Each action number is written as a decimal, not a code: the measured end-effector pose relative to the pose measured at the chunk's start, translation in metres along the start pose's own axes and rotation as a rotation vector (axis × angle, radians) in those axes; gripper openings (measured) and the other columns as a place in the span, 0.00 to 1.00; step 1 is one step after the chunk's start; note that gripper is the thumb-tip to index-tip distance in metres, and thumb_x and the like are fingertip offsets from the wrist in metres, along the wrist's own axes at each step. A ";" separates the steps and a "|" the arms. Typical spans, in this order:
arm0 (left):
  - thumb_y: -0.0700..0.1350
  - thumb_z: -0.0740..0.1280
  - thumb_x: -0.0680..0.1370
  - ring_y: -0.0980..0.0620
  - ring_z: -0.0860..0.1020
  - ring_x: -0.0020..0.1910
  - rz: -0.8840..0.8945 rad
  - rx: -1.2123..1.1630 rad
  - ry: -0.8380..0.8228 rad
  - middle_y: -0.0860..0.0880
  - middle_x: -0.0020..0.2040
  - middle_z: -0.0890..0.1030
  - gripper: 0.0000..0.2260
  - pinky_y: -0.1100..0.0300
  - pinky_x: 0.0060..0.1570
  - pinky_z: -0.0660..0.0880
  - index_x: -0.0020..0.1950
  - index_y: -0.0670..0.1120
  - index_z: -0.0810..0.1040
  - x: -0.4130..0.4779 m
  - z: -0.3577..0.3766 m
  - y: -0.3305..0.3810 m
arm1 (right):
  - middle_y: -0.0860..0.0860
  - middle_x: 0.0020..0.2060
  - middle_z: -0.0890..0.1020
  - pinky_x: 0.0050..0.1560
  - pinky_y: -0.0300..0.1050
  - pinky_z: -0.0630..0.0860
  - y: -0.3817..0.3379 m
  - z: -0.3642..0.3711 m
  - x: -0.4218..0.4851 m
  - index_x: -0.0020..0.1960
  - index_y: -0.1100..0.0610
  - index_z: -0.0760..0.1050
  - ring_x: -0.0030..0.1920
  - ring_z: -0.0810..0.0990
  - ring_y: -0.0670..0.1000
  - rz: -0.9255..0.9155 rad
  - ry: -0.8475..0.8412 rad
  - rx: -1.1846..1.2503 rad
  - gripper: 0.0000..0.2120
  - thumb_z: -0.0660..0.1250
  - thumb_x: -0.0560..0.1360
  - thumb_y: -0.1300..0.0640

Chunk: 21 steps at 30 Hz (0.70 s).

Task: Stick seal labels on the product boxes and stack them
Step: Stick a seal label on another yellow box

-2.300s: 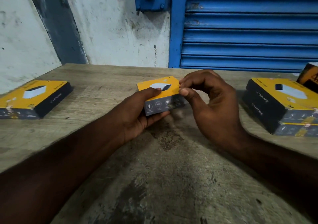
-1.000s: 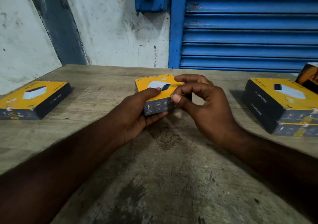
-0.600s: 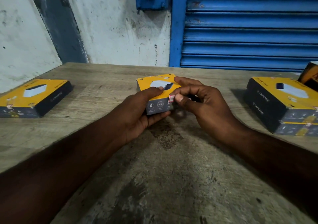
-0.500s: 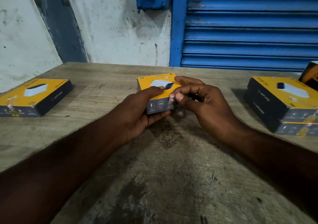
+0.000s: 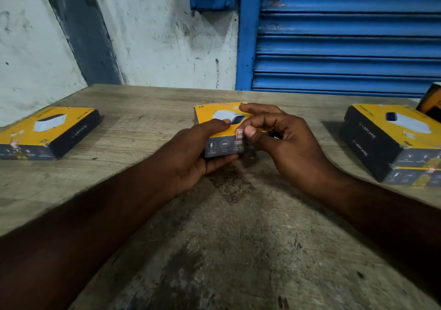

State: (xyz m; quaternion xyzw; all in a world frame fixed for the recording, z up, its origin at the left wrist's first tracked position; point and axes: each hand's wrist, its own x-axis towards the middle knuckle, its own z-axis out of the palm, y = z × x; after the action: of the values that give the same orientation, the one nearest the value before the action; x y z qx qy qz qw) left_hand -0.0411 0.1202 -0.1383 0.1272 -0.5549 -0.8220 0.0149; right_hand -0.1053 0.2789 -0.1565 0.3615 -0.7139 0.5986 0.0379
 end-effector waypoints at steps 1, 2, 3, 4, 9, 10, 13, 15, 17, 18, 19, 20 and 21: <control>0.43 0.69 0.79 0.51 0.84 0.36 0.000 -0.001 0.003 0.45 0.41 0.85 0.08 0.59 0.35 0.83 0.57 0.43 0.79 0.000 0.000 0.000 | 0.45 0.62 0.80 0.65 0.35 0.70 0.001 0.000 0.000 0.45 0.49 0.83 0.64 0.77 0.41 0.000 -0.004 -0.004 0.05 0.69 0.74 0.57; 0.43 0.69 0.79 0.51 0.84 0.36 0.001 -0.002 0.004 0.45 0.41 0.85 0.08 0.59 0.35 0.83 0.57 0.43 0.79 0.000 0.000 0.001 | 0.46 0.63 0.80 0.65 0.35 0.71 0.001 0.000 0.000 0.45 0.50 0.83 0.64 0.77 0.42 0.001 -0.005 -0.006 0.05 0.69 0.75 0.58; 0.43 0.69 0.79 0.51 0.84 0.36 0.000 -0.002 0.005 0.45 0.41 0.86 0.08 0.59 0.35 0.83 0.57 0.43 0.79 0.000 0.000 0.001 | 0.46 0.63 0.80 0.65 0.36 0.71 0.002 0.000 0.001 0.46 0.51 0.83 0.64 0.77 0.42 0.003 -0.003 -0.005 0.05 0.69 0.75 0.58; 0.43 0.69 0.79 0.51 0.84 0.36 0.000 -0.003 0.006 0.45 0.41 0.86 0.08 0.59 0.34 0.83 0.56 0.43 0.79 0.000 0.000 0.001 | 0.46 0.63 0.81 0.65 0.36 0.71 0.001 0.000 0.001 0.46 0.51 0.83 0.64 0.77 0.42 0.004 0.001 -0.003 0.05 0.69 0.74 0.56; 0.43 0.69 0.79 0.51 0.84 0.35 -0.004 -0.005 0.013 0.45 0.40 0.85 0.07 0.59 0.33 0.82 0.56 0.43 0.79 0.000 0.001 0.002 | 0.46 0.62 0.81 0.66 0.36 0.71 0.001 0.001 0.002 0.46 0.50 0.83 0.64 0.77 0.41 -0.006 -0.001 -0.005 0.06 0.68 0.73 0.54; 0.43 0.69 0.79 0.51 0.84 0.35 -0.004 -0.005 0.014 0.45 0.40 0.85 0.08 0.59 0.33 0.82 0.56 0.43 0.79 0.001 0.001 0.001 | 0.46 0.63 0.81 0.67 0.38 0.71 0.002 0.000 0.001 0.46 0.50 0.83 0.65 0.77 0.42 -0.005 -0.005 -0.005 0.05 0.68 0.73 0.56; 0.43 0.69 0.79 0.51 0.84 0.35 -0.008 -0.004 0.014 0.45 0.40 0.85 0.08 0.60 0.33 0.82 0.57 0.43 0.79 0.001 0.001 0.001 | 0.48 0.64 0.80 0.69 0.43 0.71 0.004 -0.001 0.001 0.48 0.53 0.84 0.66 0.77 0.44 -0.001 -0.013 -0.013 0.05 0.69 0.76 0.59; 0.43 0.69 0.79 0.51 0.85 0.35 -0.007 -0.004 0.012 0.45 0.41 0.86 0.08 0.60 0.33 0.82 0.57 0.43 0.79 0.001 0.001 0.001 | 0.48 0.64 0.80 0.70 0.45 0.71 0.003 -0.001 0.001 0.48 0.53 0.84 0.66 0.77 0.44 0.005 -0.015 -0.013 0.06 0.69 0.77 0.60; 0.43 0.69 0.79 0.50 0.85 0.36 -0.005 -0.001 0.009 0.44 0.42 0.86 0.09 0.60 0.33 0.82 0.58 0.43 0.79 0.000 0.000 0.001 | 0.47 0.64 0.80 0.70 0.47 0.71 0.002 -0.002 0.000 0.48 0.53 0.84 0.66 0.77 0.43 0.011 -0.017 -0.018 0.05 0.69 0.77 0.59; 0.43 0.69 0.79 0.50 0.85 0.37 -0.004 -0.001 0.007 0.44 0.42 0.86 0.09 0.59 0.33 0.82 0.58 0.43 0.79 0.000 0.000 0.001 | 0.47 0.63 0.80 0.71 0.48 0.71 0.002 -0.002 0.001 0.48 0.53 0.84 0.66 0.77 0.43 0.016 -0.017 -0.023 0.05 0.69 0.77 0.59; 0.43 0.69 0.79 0.50 0.85 0.37 -0.004 -0.001 0.005 0.44 0.42 0.86 0.09 0.59 0.33 0.82 0.58 0.43 0.79 0.000 0.000 0.001 | 0.47 0.63 0.80 0.71 0.50 0.71 0.002 -0.002 0.001 0.49 0.53 0.84 0.66 0.77 0.43 0.020 -0.016 -0.026 0.05 0.69 0.77 0.59; 0.43 0.69 0.79 0.50 0.85 0.37 -0.005 -0.002 0.005 0.45 0.42 0.86 0.08 0.59 0.33 0.82 0.57 0.43 0.79 0.000 0.000 0.001 | 0.47 0.63 0.80 0.71 0.50 0.71 0.002 -0.001 0.001 0.48 0.54 0.84 0.66 0.77 0.43 0.021 -0.013 -0.026 0.05 0.70 0.77 0.58; 0.43 0.69 0.79 0.50 0.85 0.37 -0.007 -0.001 0.008 0.44 0.42 0.86 0.08 0.59 0.33 0.82 0.57 0.43 0.79 0.000 0.000 0.001 | 0.47 0.63 0.80 0.70 0.50 0.71 0.001 0.000 0.001 0.48 0.53 0.84 0.65 0.77 0.43 0.020 -0.010 -0.021 0.05 0.69 0.75 0.56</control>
State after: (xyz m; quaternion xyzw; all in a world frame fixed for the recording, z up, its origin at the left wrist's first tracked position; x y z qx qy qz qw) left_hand -0.0415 0.1199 -0.1369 0.1325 -0.5539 -0.8219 0.0145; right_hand -0.1064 0.2786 -0.1568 0.3568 -0.7240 0.5894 0.0322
